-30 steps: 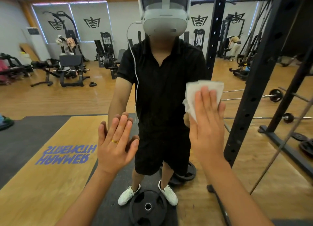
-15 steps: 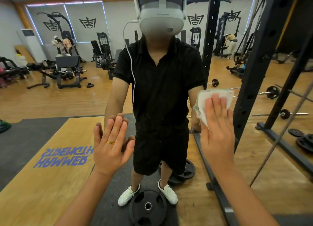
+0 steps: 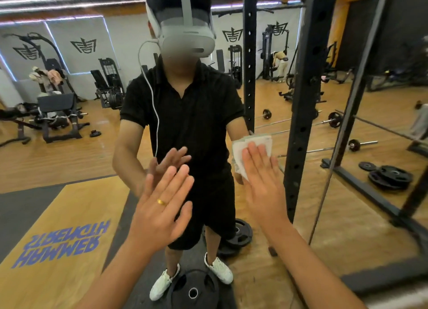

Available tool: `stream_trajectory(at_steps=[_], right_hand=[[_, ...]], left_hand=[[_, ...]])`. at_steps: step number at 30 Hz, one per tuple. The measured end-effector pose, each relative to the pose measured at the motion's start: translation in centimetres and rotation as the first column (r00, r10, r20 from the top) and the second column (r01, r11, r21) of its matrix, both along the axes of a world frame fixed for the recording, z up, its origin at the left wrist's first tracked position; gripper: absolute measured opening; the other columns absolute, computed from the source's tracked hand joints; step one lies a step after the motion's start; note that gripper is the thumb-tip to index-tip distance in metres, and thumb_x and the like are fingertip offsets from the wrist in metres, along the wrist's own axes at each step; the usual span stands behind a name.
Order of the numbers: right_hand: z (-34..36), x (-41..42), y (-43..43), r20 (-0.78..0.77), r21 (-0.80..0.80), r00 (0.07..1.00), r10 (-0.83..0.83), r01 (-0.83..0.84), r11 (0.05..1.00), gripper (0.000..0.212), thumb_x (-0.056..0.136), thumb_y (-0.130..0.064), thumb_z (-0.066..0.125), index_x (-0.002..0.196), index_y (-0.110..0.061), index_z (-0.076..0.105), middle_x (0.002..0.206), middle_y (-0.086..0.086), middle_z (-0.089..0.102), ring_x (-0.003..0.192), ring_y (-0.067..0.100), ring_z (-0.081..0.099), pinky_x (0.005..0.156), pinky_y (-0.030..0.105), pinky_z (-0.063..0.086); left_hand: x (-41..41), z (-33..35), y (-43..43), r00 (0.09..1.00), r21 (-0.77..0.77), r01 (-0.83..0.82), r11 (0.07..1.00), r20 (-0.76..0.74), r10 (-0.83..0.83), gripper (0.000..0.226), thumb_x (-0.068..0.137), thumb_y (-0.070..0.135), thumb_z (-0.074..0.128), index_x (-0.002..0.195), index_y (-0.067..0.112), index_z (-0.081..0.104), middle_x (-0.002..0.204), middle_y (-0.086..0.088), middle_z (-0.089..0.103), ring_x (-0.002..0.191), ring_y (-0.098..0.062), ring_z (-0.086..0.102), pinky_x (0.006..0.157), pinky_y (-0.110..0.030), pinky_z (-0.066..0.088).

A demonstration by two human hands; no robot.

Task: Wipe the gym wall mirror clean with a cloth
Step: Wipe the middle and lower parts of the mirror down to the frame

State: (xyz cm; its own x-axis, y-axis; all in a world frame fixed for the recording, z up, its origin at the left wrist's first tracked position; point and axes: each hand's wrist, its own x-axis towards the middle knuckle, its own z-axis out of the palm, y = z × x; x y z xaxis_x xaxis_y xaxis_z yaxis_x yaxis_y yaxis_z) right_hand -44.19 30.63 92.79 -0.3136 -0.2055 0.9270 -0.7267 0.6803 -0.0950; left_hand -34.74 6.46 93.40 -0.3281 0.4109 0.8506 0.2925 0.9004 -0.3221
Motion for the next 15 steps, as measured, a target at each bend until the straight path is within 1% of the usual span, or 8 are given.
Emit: stream_trajectory(at_steps=[2, 4, 6, 9, 12, 13, 15], right_hand=[[2.6, -0.3, 0.6, -0.028, -0.002, 1.0, -0.008, 0.008, 1.0, 0.063, 0.099, -0.005, 0.046, 0.159, -0.006, 0.024, 0.165, 0.012, 0.027, 0.158, 0.02, 0.01, 0.128, 0.047, 0.012], [5.5, -1.0, 1.2, -0.066, -0.025, 0.998, -0.005, 0.003, 1.0, 0.06, 0.099, -0.005, 0.043, 0.157, -0.003, 0.027, 0.165, 0.014, 0.029, 0.156, 0.021, 0.012, 0.129, 0.046, 0.009], [6.9, -1.5, 1.5, -0.083, -0.042, 0.996, 0.011, -0.015, 0.999, 0.06, 0.099, -0.005, 0.043, 0.157, -0.001, 0.029, 0.165, 0.015, 0.029, 0.156, 0.022, 0.013, 0.129, 0.045, 0.007], [4.3, -1.5, 2.0, -0.04, -0.061, 0.999, 0.016, -0.018, 0.998, 0.059, 0.104, -0.01, 0.041, 0.159, -0.004, 0.021, 0.167, 0.009, 0.02, 0.158, 0.024, 0.011, 0.13, 0.047, 0.01], [0.4, -1.2, 2.9, -0.019, -0.049, 0.999, -0.03, 0.029, 0.998, 0.049, 0.114, -0.022, 0.026, 0.159, -0.003, 0.019, 0.165, 0.012, 0.024, 0.157, 0.027, 0.015, 0.13, 0.045, 0.01], [0.3, -1.3, 3.3, -0.024, -0.031, 0.999, -0.038, 0.037, 0.999, 0.048, 0.114, -0.022, 0.024, 0.158, -0.003, 0.02, 0.164, 0.014, 0.026, 0.156, 0.027, 0.018, 0.13, 0.043, 0.009], [1.8, -1.8, 3.9, -0.054, -0.01, 0.998, -0.043, 0.042, 0.999, 0.048, 0.111, -0.016, 0.029, 0.157, -0.003, 0.022, 0.163, 0.015, 0.028, 0.155, 0.026, 0.021, 0.13, 0.042, 0.007]], left_hand=[[-1.3, 1.0, 2.0, 0.999, -0.069, 0.03, 0.997, 0.045, -0.027, 0.054, 0.102, 0.025, 0.055, 0.153, 0.01, 0.044, 0.166, -0.007, 0.033, 0.156, -0.025, 0.027, 0.124, -0.057, 0.019], [-2.4, 1.3, 3.4, 0.998, -0.111, 0.023, 0.994, 0.065, -0.015, 0.055, 0.101, 0.027, 0.057, 0.153, 0.011, 0.048, 0.163, -0.009, 0.039, 0.154, -0.025, 0.032, 0.126, -0.053, 0.015], [-3.2, 1.1, 4.0, 0.999, -0.117, -0.024, 0.993, 0.038, 0.028, 0.054, 0.101, 0.028, 0.057, 0.151, 0.011, 0.049, 0.161, -0.009, 0.042, 0.153, -0.025, 0.034, 0.127, -0.052, 0.014], [-3.9, 0.6, 4.3, 0.996, -0.12, -0.075, 0.99, -0.054, 0.069, 0.053, 0.099, 0.027, 0.061, 0.149, 0.012, 0.053, 0.159, -0.008, 0.046, 0.151, -0.025, 0.038, 0.125, -0.052, 0.021], [-4.3, 0.4, 4.3, 0.994, -0.124, -0.078, 0.989, -0.085, 0.068, 0.054, 0.098, 0.026, 0.063, 0.149, 0.012, 0.054, 0.158, -0.008, 0.047, 0.15, -0.024, 0.04, 0.123, -0.052, 0.025], [-4.3, 0.4, 4.3, 0.994, -0.123, -0.075, 0.99, -0.089, 0.064, 0.053, 0.098, 0.026, 0.063, 0.148, 0.012, 0.054, 0.158, -0.008, 0.047, 0.15, -0.024, 0.04, 0.123, -0.052, 0.025], [-4.3, 0.4, 4.2, 0.994, -0.118, -0.067, 0.991, -0.099, 0.055, 0.053, 0.097, 0.024, 0.064, 0.148, 0.011, 0.055, 0.157, -0.009, 0.048, 0.149, -0.024, 0.041, 0.122, -0.053, 0.028]])
